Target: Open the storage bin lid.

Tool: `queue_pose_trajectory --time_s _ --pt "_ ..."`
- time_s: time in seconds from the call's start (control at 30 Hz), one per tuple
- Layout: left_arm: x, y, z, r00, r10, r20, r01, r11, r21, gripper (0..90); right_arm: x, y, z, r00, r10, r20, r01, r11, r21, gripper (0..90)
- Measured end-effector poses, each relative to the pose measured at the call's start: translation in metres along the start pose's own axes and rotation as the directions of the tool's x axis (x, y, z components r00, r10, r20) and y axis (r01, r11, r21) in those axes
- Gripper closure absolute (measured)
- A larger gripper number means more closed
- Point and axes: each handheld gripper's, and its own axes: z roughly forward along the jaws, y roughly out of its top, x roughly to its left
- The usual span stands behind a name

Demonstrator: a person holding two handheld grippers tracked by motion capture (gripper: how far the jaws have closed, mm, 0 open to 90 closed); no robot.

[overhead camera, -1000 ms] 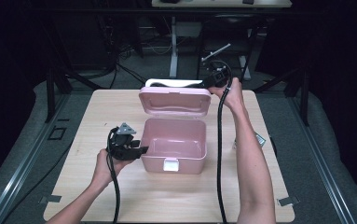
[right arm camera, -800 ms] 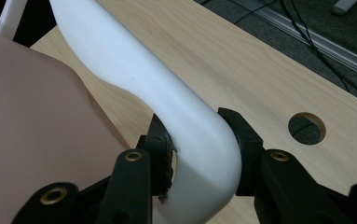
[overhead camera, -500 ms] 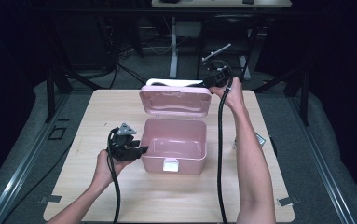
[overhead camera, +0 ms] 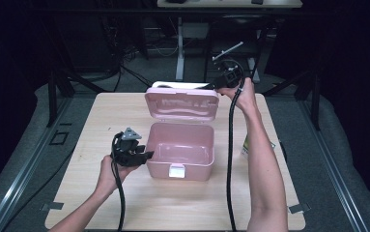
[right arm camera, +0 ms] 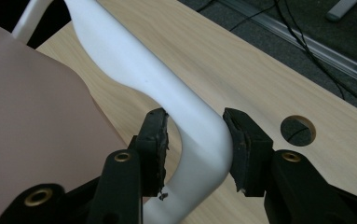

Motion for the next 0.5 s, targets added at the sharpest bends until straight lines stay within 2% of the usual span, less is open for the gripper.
queue_pose_trajectory --time_s 0.27,0.5 --pt "0.000 0.000 0.000 1.0000 -0.001 0.005 0.001 1.0000 0.001 59.9 0.000 -0.007 -0.021 0.9999 -0.003 0.010 0.004 0.998 -0.057 56.6" --pt "0.000 0.000 0.000 1.0000 -0.002 0.005 0.002 1.0000 0.001 59.9 0.001 -0.014 -0.030 0.9998 -0.017 0.015 0.017 0.998 -0.058 56.1"
